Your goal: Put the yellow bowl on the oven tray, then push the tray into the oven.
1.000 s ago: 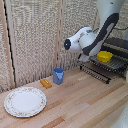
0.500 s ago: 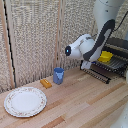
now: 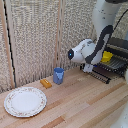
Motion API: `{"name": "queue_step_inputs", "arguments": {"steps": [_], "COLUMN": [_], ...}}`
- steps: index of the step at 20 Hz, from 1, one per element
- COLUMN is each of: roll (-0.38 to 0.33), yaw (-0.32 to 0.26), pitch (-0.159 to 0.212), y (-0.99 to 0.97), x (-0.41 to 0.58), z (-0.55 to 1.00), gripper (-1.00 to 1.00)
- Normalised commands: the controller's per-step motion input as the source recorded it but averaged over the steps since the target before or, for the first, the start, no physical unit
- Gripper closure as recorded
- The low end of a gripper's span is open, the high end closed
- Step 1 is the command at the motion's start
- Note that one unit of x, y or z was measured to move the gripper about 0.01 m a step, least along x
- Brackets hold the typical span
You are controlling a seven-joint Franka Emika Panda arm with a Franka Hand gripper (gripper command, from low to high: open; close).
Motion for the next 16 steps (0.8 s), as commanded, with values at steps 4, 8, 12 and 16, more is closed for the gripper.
{"name": "queue_step_inputs", "arguments": {"steps": [4, 8, 12, 16], "roll": [0.003, 0.003, -0.003, -0.034], "yaw": [0.049, 0.011, -0.007, -0.030], "pitch": [0.083, 0.076, 0.044, -0.077], "y": [-0.36, -0.21, -0.16, -0.01], "x": [0.094, 0.030, 0.009, -0.016], "z": [0.00, 0.00, 0.00, 0.00], "gripper": [1.00, 1.00, 1.00, 1.00]}}
